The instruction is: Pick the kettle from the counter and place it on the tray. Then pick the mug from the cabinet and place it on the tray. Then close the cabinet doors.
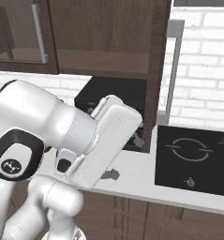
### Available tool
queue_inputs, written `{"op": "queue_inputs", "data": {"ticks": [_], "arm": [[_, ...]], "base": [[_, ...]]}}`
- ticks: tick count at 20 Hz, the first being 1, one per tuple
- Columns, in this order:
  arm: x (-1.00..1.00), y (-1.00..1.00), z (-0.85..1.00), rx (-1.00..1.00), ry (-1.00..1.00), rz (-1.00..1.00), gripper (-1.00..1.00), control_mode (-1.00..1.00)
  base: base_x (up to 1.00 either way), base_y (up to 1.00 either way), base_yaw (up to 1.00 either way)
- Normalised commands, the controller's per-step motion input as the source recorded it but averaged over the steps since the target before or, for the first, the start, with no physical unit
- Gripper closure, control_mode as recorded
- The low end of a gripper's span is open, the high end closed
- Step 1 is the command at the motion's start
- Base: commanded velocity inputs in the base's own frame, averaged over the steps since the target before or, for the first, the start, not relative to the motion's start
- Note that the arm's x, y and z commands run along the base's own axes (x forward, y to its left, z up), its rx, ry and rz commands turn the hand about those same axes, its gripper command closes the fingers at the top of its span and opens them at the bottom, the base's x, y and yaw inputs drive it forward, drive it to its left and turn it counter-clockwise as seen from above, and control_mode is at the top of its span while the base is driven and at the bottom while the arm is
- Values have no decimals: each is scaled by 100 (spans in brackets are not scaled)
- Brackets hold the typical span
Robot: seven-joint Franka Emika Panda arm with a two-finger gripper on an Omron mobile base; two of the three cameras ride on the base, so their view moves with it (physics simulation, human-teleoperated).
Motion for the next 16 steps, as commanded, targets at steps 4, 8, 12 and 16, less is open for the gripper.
{"op": "queue_inputs", "data": {"ticks": [4, 8, 12, 16], "arm": [[-31, -29, 14, -1, -19, -12, -100, -100], [-4, -43, 27, 0, -14, -1, -100, -100], [2, -39, 26, 0, -4, 0, -100, -100], [43, -22, 11, 0, 1, 0, -100, -100]], "base": [[0, 0, 0], [0, 0, 0], [0, 0, 0], [0, 0, 0]]}}
